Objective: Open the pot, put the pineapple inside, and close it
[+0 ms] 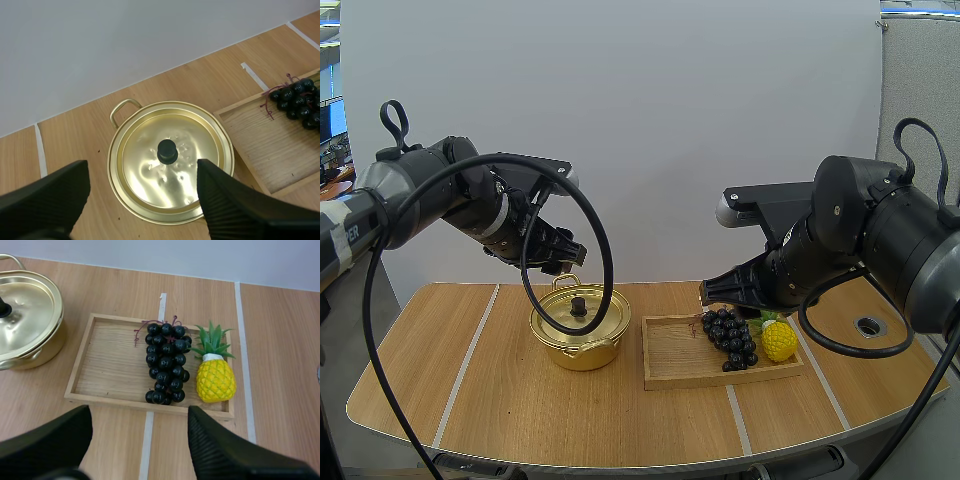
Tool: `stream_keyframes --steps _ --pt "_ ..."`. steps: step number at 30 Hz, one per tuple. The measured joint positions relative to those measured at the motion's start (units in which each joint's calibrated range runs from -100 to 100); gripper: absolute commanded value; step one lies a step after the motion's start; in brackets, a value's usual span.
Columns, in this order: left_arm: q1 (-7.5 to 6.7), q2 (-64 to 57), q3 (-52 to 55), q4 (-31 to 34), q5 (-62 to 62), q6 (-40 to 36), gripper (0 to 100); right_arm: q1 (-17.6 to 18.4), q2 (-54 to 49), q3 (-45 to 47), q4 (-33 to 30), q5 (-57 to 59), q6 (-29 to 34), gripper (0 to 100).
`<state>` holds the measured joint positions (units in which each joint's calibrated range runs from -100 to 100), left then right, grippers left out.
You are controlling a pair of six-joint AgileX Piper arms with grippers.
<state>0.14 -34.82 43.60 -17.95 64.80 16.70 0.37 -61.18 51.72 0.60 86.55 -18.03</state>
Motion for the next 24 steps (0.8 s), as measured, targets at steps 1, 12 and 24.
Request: stream_keyframes --steps 1,12,24 --pt "0.00 0.00 0.00 0.00 0.00 0.21 100 0.00 0.00 0.00 -0.13 0.00 0.00 100" --pt "0.00 0.98 -0.28 -0.22 0.18 10.85 100 0.00 0.00 0.00 -0.24 -0.97 0.00 100" --pt "-0.80 17.74 -11.53 -0.57 8.20 14.01 100 0.00 0.00 0.00 -0.24 -1.16 0.00 100"
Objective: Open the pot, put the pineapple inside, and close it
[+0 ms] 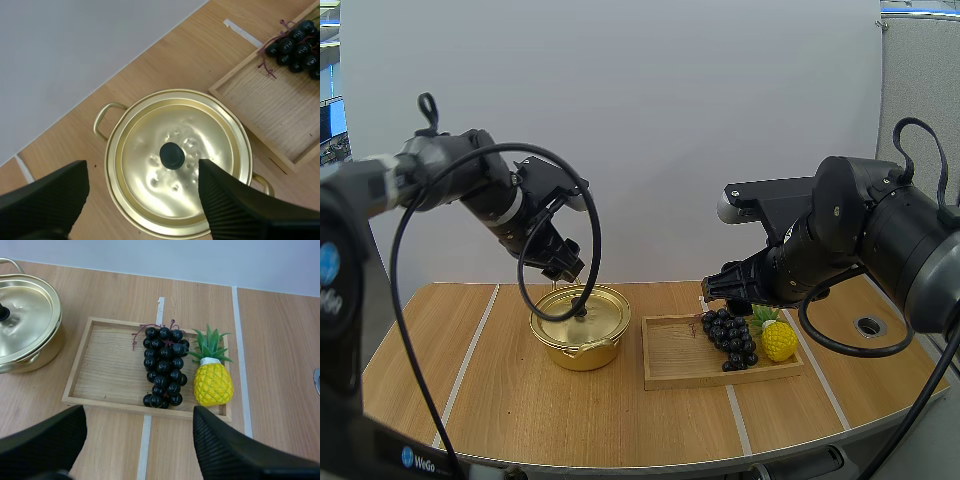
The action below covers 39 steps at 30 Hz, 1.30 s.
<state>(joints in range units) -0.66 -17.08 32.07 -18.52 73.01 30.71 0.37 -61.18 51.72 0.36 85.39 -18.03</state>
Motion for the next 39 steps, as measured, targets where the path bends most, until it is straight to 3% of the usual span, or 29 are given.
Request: stream_keyframes --steps 5,8,19,39 --pt "-2.79 6.07 -3.45 0.65 1.43 -0.24 100 0.00 0.00 0.00 0.11 0.00 0.00 100" --pt "-3.70 9.10 -5.50 1.06 2.16 -0.46 100 0.00 0.00 0.00 0.11 0.00 0.00 100" --pt "-3.78 19.35 -8.75 6.48 3.37 -2.84 100 0.00 0.00 0.00 0.11 0.00 0.00 100" --pt "-3.78 24.67 -9.66 6.87 3.95 -3.14 100 0.00 0.00 0.00 0.11 0.00 0.00 100"
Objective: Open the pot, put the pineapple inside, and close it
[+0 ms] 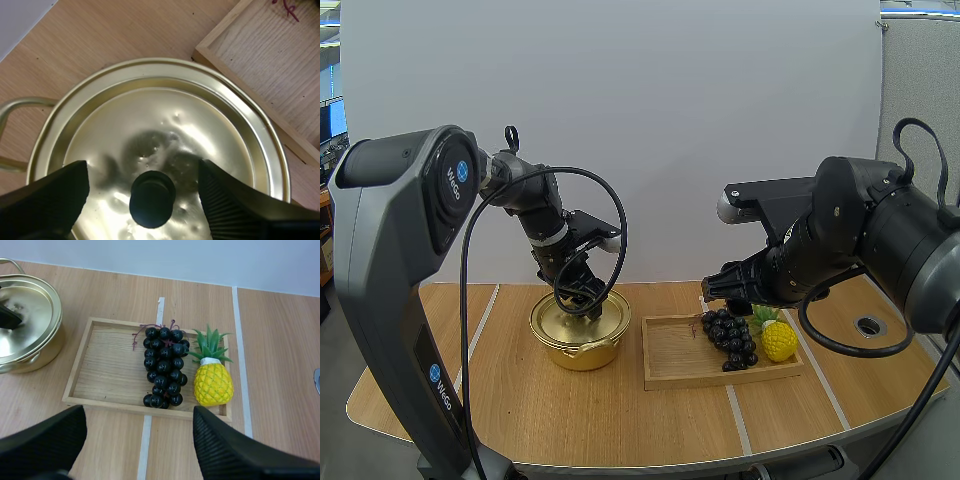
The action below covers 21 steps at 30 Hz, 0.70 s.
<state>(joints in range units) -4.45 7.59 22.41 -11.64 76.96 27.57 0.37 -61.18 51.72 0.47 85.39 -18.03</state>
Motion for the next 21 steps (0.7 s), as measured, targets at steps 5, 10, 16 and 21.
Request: stream_keyframes --steps 5,10,16,21 --pt "0.00 0.00 -0.16 0.00 0.80 0.00 93 0.00 0.00 0.00 0.00 0.00 0.00 100" --pt "-0.06 0.00 -0.16 -0.15 1.83 -0.64 0 0.00 0.00 0.00 0.00 0.00 0.00 100" --pt "-0.22 0.00 -0.29 -0.40 1.70 -1.06 0 0.00 0.00 0.00 0.00 0.00 0.00 100" --pt "-0.22 0.00 -1.05 0.06 2.27 -2.30 0 0.00 0.00 0.00 0.00 0.00 0.00 100"
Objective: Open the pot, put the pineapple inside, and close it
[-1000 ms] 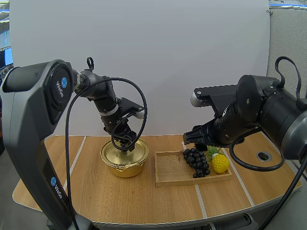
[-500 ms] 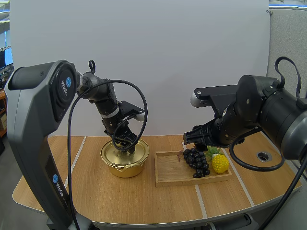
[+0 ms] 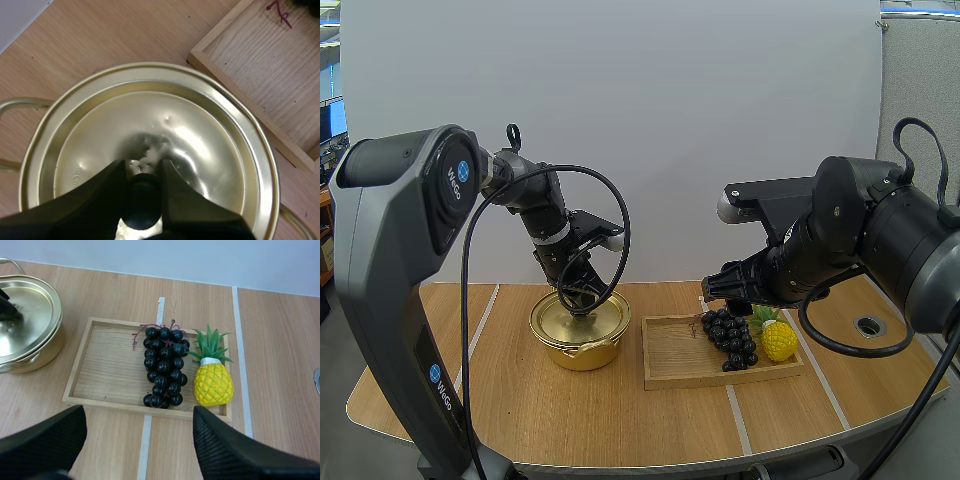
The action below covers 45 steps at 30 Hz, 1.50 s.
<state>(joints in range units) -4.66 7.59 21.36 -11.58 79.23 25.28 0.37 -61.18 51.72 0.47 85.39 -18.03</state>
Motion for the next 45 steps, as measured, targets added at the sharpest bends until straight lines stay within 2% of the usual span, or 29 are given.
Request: stream_keyframes --steps 5,12,23,36,45 --pt "0.00 -1.28 -2.84 1.52 4.08 -1.54 0 0.00 0.00 0.00 0.00 0.00 0.00 100" --pt "0.00 -9.24 -10.28 2.05 9.15 -2.89 0 0.00 0.00 0.00 0.10 0.00 0.00 100" --pt "0.00 -24.28 -27.08 5.14 14.09 -5.29 0 0.00 0.00 0.00 0.10 0.00 0.00 100" --pt "0.00 -29.06 -56.66 8.48 9.87 -10.47 0 0.00 0.00 0.00 0.10 0.00 0.00 100" --pt "0.00 -29.35 -70.62 9.34 4.47 -11.44 0 0.00 0.00 0.00 -2.68 0.00 1.27 100"
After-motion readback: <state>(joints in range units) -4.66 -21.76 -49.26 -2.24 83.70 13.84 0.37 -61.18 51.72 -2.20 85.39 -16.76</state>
